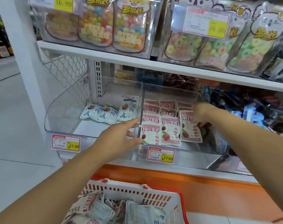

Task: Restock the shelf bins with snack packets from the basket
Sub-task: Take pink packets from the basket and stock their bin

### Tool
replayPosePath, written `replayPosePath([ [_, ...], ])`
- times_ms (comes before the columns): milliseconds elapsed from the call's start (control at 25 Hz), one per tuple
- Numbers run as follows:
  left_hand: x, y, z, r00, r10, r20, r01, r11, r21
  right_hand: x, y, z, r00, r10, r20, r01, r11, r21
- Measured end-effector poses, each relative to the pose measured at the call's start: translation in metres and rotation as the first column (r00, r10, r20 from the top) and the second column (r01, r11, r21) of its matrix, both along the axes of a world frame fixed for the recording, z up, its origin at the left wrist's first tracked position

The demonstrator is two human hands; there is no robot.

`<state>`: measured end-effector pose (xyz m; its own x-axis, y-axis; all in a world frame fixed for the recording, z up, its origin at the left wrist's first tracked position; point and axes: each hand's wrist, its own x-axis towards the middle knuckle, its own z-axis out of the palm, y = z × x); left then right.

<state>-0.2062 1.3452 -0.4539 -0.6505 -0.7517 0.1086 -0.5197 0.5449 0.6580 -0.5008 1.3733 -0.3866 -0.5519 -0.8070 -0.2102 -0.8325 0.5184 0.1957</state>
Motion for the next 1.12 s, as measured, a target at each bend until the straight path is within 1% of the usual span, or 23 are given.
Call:
replayPosePath([
  [80, 0.000, -0.001, 0.000, 1.000, 0.015, -0.003, -0.015, 1.000, -0.009, -0.003, -0.008, -0.007, 0.996, 0.034, -0.082, -0.030, 0.998, 0.058],
  [200, -0.001, 0.001, 0.000, 1.000, 0.029, 0.006, -0.028, 0.999, -0.033, -0.007, -0.012, -0.019, 0.967, 0.077, -0.244, -0.064, 0.996, 0.063],
  [320, -0.002, 0.003, 0.001, 0.999, 0.040, 0.008, -0.040, 0.998, -0.038, -0.011, -0.013, -0.027, 0.957, 0.080, -0.278, -0.060, 0.995, 0.079],
  [480, -0.001, 0.004, 0.000, 0.999, 0.048, 0.010, -0.048, 0.998, -0.043, -0.012, -0.010, -0.040, 0.901, 0.165, -0.402, -0.113, 0.982, 0.151],
  [560, -0.001, 0.004, -0.001, 0.999, 0.051, 0.004, -0.050, 0.998, -0.046, -0.014, -0.003, -0.041, 0.882, 0.181, -0.434, -0.151, 0.983, 0.102],
  [640, -0.002, 0.005, -0.002, 0.999, 0.051, -0.014, -0.051, 0.997, -0.053, -0.012, 0.011, -0.033, 0.874, 0.209, -0.438, -0.225, 0.974, 0.015],
  [720, 0.000, 0.011, -0.002, 0.996, 0.060, -0.068, -0.064, 0.997, -0.054, -0.003, 0.034, -0.023, 0.907, 0.209, -0.366, -0.282, 0.946, -0.159],
  [760, 0.002, 0.015, -0.004, 0.990, 0.078, -0.120, -0.088, 0.993, -0.082, 0.007, 0.048, -0.020, 0.932, 0.214, -0.292, -0.302, 0.904, -0.302],
  [800, 0.006, 0.021, -0.007, 0.977, 0.103, -0.184, -0.131, 0.980, -0.150, 0.023, 0.063, -0.019, 0.946, 0.253, -0.203, -0.321, 0.822, -0.471],
  [840, 0.012, 0.027, -0.010, 0.962, 0.122, -0.242, -0.181, 0.954, -0.238, 0.042, 0.078, -0.022, 0.936, 0.327, -0.133, -0.334, 0.701, -0.630],
  [880, 0.019, 0.032, -0.013, 0.949, 0.129, -0.287, -0.219, 0.925, -0.310, 0.063, 0.092, -0.028, 0.909, 0.409, -0.084, -0.333, 0.589, -0.736],
  [920, 0.027, 0.038, -0.018, 0.947, 0.122, -0.296, -0.225, 0.911, -0.346, 0.083, 0.103, -0.037, 0.874, 0.483, -0.050, -0.332, 0.517, -0.789],
  [960, 0.038, 0.044, -0.025, 0.959, 0.104, -0.263, -0.195, 0.916, -0.350, 0.102, 0.111, -0.049, 0.838, 0.546, -0.013, -0.338, 0.500, -0.797],
  [1000, 0.052, 0.052, -0.038, 0.980, 0.095, -0.177, -0.148, 0.938, -0.314, 0.121, 0.116, -0.068, 0.800, 0.599, 0.040, -0.362, 0.534, -0.765],
  [1040, 0.067, 0.059, -0.054, 0.994, 0.084, -0.064, -0.097, 0.964, -0.248, 0.138, 0.119, -0.088, 0.766, 0.633, 0.110, -0.403, 0.607, -0.685],
  [1080, 0.084, 0.066, -0.071, 0.995, 0.077, 0.057, -0.067, 0.985, -0.158, 0.154, 0.120, -0.111, 0.740, 0.640, 0.206, -0.449, 0.699, -0.556],
  [1120, 0.102, 0.073, -0.091, 0.984, 0.079, 0.162, -0.070, 0.996, -0.059, 0.171, 0.122, -0.136, 0.718, 0.622, 0.313, -0.490, 0.770, -0.408],
])
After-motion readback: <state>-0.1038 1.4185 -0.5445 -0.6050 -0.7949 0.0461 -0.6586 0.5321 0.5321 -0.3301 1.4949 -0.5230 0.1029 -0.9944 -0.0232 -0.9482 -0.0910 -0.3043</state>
